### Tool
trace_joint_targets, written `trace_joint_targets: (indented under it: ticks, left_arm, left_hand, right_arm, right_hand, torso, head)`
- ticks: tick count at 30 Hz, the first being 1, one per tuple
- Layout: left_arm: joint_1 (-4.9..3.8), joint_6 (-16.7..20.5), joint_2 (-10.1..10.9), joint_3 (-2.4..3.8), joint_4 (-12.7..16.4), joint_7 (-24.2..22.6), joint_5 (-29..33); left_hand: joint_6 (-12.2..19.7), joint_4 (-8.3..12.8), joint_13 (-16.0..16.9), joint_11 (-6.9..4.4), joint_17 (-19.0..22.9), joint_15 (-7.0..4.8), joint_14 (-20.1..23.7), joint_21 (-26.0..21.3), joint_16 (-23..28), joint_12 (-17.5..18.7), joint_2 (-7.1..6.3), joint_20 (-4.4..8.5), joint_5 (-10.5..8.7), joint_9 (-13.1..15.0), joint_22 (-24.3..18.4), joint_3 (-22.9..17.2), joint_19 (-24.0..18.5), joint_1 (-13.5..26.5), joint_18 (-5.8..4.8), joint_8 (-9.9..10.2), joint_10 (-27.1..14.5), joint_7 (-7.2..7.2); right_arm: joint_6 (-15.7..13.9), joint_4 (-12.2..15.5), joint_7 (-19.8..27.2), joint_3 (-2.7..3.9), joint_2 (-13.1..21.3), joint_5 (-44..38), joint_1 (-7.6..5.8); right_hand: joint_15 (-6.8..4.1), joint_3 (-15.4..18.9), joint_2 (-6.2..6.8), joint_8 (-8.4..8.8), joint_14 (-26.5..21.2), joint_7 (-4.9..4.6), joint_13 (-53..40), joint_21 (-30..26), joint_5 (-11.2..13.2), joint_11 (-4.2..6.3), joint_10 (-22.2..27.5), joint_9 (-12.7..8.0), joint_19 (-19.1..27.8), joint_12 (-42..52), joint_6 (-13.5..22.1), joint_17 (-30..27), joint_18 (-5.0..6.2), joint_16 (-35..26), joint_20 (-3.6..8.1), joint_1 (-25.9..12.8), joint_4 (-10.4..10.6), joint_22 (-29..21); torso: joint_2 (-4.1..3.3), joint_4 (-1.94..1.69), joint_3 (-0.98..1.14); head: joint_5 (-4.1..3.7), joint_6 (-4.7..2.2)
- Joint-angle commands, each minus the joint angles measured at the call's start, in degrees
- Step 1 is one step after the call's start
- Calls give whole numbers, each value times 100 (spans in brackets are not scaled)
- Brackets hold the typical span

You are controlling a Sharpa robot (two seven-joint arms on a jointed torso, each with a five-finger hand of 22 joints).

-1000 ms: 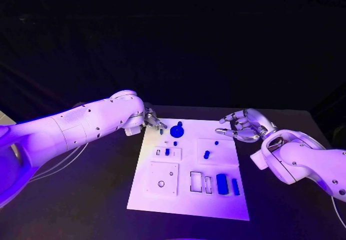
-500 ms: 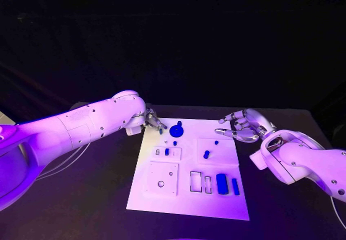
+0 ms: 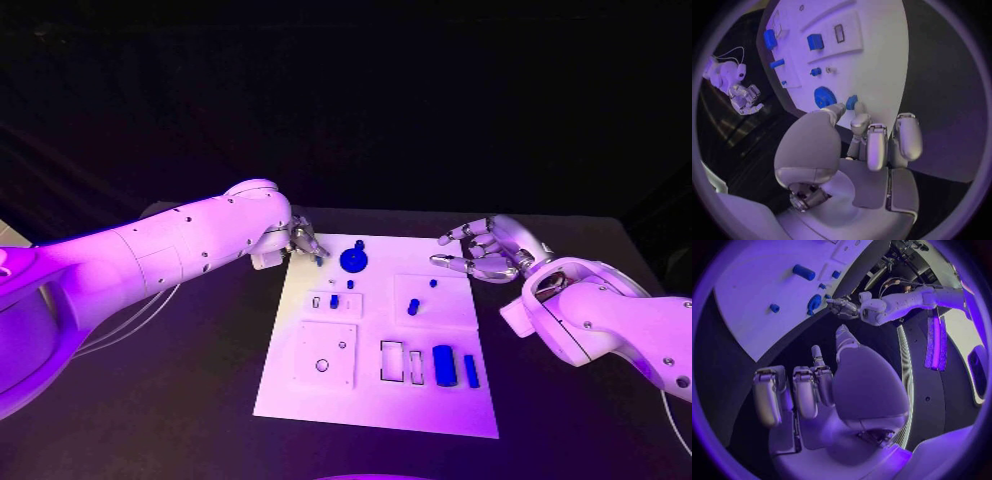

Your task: Assemble the parts on the task board

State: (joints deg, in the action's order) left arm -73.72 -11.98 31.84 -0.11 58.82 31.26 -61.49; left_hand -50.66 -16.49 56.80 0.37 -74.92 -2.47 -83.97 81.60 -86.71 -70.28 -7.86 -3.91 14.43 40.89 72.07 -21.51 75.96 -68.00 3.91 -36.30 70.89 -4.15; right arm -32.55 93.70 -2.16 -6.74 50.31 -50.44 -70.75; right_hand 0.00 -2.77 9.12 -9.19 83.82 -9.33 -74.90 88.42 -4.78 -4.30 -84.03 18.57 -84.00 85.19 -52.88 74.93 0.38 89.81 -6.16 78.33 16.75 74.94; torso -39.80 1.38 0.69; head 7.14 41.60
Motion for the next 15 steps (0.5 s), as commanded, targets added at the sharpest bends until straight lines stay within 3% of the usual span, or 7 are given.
trace_joint_targets:
  ticks: [1, 3, 4, 7, 15]
  left_arm:
    - [-6, -45, 7, 1, 55, -52, 38]
    - [-5, -16, 27, 1, 125, -41, 116]
    - [-5, -3, 35, 1, 157, -37, 158]
    - [-4, 43, 59, 2, 247, -26, 266]
    - [-4, 116, 177, 3, 405, -4, 443]
  left_hand:
    - [-19, 2, 26, -59, -898, -81, -416, 2, -40, -29, 44, 34, 10, 115, 11, -124, 35, -171, 32, -136, 32, 48]
    - [2, 8, 30, -77, -899, -98, -416, 3, -41, -33, 82, 48, 12, 174, 16, -206, 37, -258, 31, -196, 39, 63]
    - [13, 79, 90, -119, -910, -135, -421, 6, -46, -75, 195, 71, -17, 327, 28, -429, 43, -495, 29, -356, 92, 102]
    - [133, 164, 69, -139, -943, -156, -433, 18, -61, -74, 278, 94, -47, 594, 62, -794, 63, -745, 20, -573, 117, 124]
    - [236, 322, 24, -124, -928, -141, -428, 28, -53, -59, 216, 95, -258, 781, 92, -1289, 76, -836, 15, -665, 109, 108]
  right_arm:
    - [52, 1, 32, 2, -6, -55, 3]
    - [51, -2, 33, 2, -8, -56, 3]
    - [50, -3, 34, 2, -9, -56, 3]
    - [48, -7, 34, 2, -10, -56, 3]
    - [44, -15, 34, 2, -8, -56, 3]
  right_hand:
    - [40, 36, -12, 1, 598, 6, -1117, -6, -20, -25, -194, -8, -517, -9, 33, 1430, 4, -10, -19, -65, 1, 1411]
    - [40, 36, -12, 1, 598, 6, -1117, -6, -20, -25, -194, -8, -517, -9, 33, 1430, 4, -10, -19, -65, 1, 1411]
    - [40, 36, -12, 1, 598, 6, -1117, -6, -20, -25, -194, -8, -517, -9, 33, 1430, 4, -10, -19, -65, 1, 1411]
    - [40, 36, -12, 1, 598, 6, -1117, -6, -20, -25, -194, -8, -517, -9, 33, 1430, 4, -10, -19, -65, 1, 1411]
    - [40, 33, -22, -2, 598, 8, -1119, -9, -20, -25, -197, -8, -516, -6, 29, 1431, 5, -10, -19, -64, 0, 1409]
  torso:
    - [1, -2, 0]
    - [2, 1, 0]
    - [2, 2, -1]
    - [-1, -3, -4]
    - [9, -3, 6]
  head:
    - [-1, 6]
    - [1, 11]
    - [1, 13]
    - [1, 21]
    - [11, 31]
